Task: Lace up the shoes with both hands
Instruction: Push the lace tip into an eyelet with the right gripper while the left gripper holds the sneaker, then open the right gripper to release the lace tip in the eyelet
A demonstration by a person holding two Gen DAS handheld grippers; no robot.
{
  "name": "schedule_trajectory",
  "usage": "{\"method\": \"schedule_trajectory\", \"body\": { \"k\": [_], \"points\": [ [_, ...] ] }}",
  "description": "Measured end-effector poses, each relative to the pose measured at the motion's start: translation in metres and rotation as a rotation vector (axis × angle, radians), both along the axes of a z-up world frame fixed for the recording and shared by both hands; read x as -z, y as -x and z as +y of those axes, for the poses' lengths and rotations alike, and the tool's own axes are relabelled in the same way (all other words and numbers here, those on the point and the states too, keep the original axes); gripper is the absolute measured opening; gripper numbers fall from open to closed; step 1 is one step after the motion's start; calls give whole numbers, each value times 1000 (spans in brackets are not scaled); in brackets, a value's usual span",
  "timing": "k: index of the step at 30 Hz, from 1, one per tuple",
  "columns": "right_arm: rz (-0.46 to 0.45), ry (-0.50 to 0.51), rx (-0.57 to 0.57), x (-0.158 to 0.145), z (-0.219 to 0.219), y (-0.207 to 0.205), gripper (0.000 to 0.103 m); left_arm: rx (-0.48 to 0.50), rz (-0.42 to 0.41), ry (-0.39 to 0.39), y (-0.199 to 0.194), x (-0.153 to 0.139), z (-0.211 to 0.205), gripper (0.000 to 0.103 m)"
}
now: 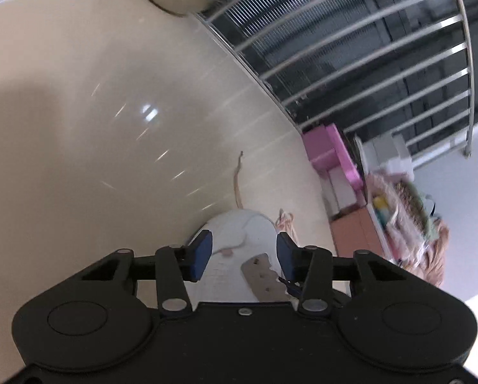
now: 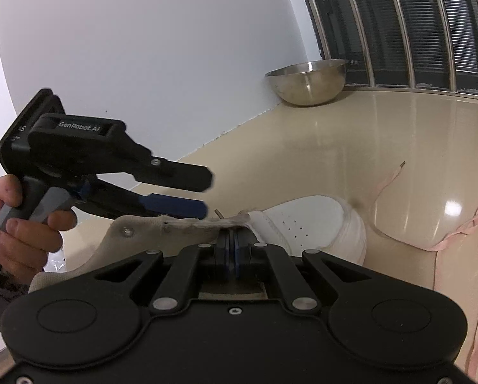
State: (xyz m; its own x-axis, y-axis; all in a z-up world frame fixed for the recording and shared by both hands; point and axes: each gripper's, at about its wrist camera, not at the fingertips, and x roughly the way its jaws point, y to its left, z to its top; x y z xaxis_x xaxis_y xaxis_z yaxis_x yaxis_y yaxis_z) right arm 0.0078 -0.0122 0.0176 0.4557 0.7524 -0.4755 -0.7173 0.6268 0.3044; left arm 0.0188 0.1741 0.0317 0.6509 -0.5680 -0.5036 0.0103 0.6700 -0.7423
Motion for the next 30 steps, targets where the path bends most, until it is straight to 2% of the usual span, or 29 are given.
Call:
{"method": "schedule_trajectory", "body": {
  "k": [4, 5, 9, 12, 14, 17, 19, 21, 22, 23, 24, 25, 28, 30],
  "points": [
    [1, 1, -2, 1, 0, -1, 0, 17, 4, 21, -1, 3, -3, 25],
    [2, -1, -2, 1, -1, 0, 0, 16, 2, 14, 0, 3, -2, 25],
    [8, -10, 0, 2, -1, 0, 0, 37, -6, -14, -2, 3, -7, 13],
    [7, -2, 4, 2, 0, 1, 0, 48, -11, -31, -2, 3, -11, 10],
    [5, 4, 7, 1, 1, 1, 0, 38, -8, -13, -3, 3, -12, 1],
    [0, 17, 8, -2, 3, 3, 1, 31, -36, -42, -1, 1, -19, 1],
    [12, 23, 15, -7, 2, 3, 3, 19, -32, -2, -1, 5, -13, 1],
    [12, 14, 64, -22, -7, 12, 14, -4, -26, 43, -1, 9, -4, 1],
    [13, 8, 89, -29, -11, 17, 26, -14, -29, 48, 0, 9, -1, 1],
    [15, -11, 109, -38, -19, 26, 49, -18, -38, 41, 2, 8, 1, 1],
    [19, -20, 135, -46, -25, 39, 56, -22, -43, 32, 4, 7, 2, 1],
    [10, -19, 146, -52, -26, 52, 60, -29, -47, 24, 4, 5, 3, 1],
    [-18, 89, 180, -53, -6, 87, 59, -52, -51, 3, 7, 2, 5, 1],
    [-42, 230, 227, -40, 15, 92, 51, -65, -56, -14, 12, -1, 7, 1]
  ]
}}
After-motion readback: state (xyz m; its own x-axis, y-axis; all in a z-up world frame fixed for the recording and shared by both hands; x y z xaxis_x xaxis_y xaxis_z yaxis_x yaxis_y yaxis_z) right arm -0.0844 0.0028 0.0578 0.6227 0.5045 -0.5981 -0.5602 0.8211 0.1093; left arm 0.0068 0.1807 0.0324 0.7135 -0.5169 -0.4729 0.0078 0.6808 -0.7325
